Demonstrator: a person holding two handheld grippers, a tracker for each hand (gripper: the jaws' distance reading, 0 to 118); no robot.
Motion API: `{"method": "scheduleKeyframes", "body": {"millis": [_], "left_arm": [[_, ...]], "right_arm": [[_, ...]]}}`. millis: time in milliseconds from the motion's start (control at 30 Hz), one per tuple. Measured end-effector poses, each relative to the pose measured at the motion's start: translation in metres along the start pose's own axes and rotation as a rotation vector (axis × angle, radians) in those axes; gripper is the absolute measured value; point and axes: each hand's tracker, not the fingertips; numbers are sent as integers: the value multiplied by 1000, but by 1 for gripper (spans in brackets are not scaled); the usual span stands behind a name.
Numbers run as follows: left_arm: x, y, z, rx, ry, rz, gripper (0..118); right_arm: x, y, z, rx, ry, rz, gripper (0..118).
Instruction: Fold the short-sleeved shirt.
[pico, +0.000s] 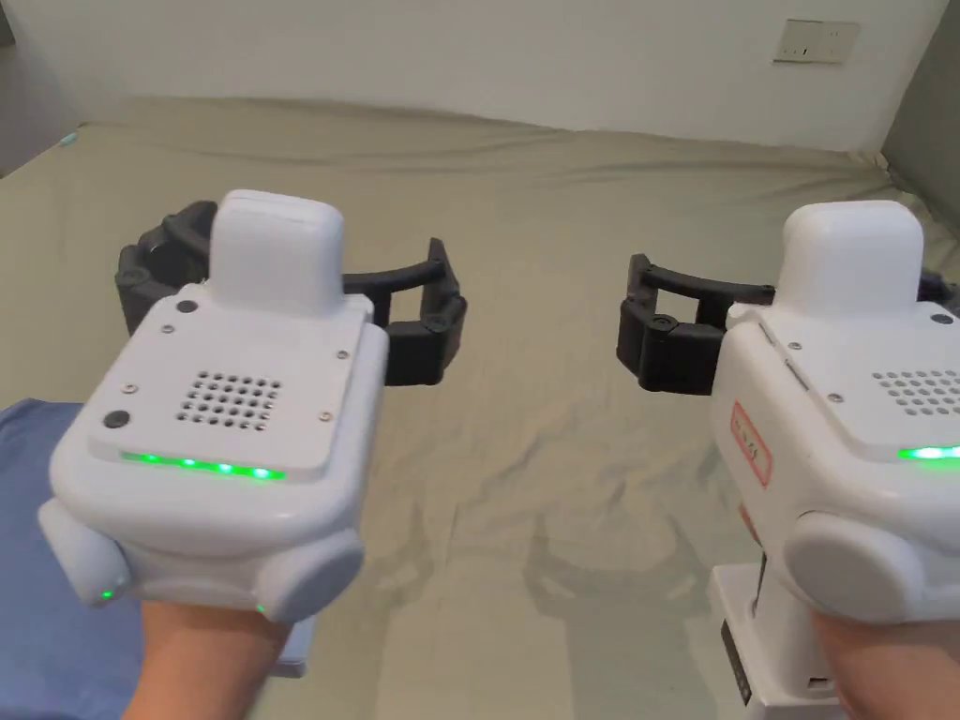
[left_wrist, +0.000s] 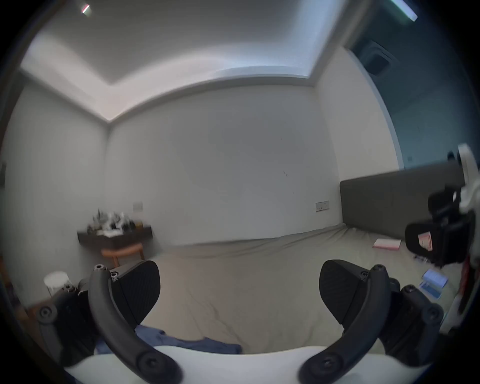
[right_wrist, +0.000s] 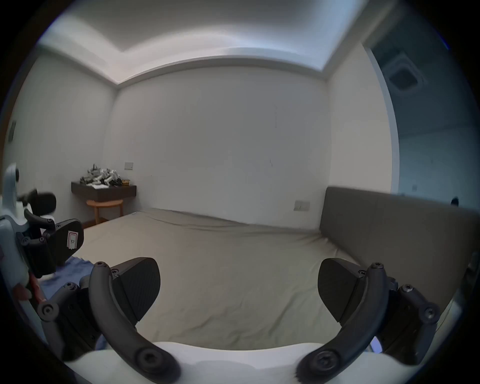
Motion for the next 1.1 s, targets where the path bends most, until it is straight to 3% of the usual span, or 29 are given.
{"method": "scheduleKeyframes", "body": {"millis": [400, 533, 600, 633, 667, 700, 733, 767, 800, 833, 867, 900, 1100], "left_arm": [[4, 4, 1, -43, -1, 59, 118], [2, 7, 4, -25, 12, 87, 117], [2, 8, 5, -18, 11, 90, 106], [2, 9, 5, -14, 7, 91, 91], [4, 9, 6, -9, 7, 91, 70], [4, 10, 7, -3, 8, 89, 35], [6, 10, 7, 1, 14, 82, 35], [7, 10, 6, 0, 16, 75, 28], [6, 10, 6, -4, 12, 71, 15], [6, 10, 4, -6, 4, 72, 7], [6, 10, 4, -5, -21, 78, 6], [6, 10, 4, -9, -51, 87, 0], [13, 10, 5, -8, -87, 51, 0]], "right_arm": [[-3, 1, 6, 41, -24, 28, 118], [0, 4, 7, 17, -1, 1, 118], [1, 5, 7, 5, 24, -18, 118], [1, 5, 7, 3, 32, -25, 118], [1, 5, 7, -2, 39, -28, 117], [1, 5, 7, -7, 47, -30, 108], [1, 5, 7, -7, 48, -30, 108], [0, 5, 8, -5, 51, -29, 104], [-1, 6, 9, -2, 52, -27, 92], [-2, 5, 9, 2, 44, -22, 61], [-4, 5, 8, 5, 25, -9, 22], [-4, 4, 9, 22, 12, 6, 1], [-1, 1, 7, -10, 19, 10, 1]]}}
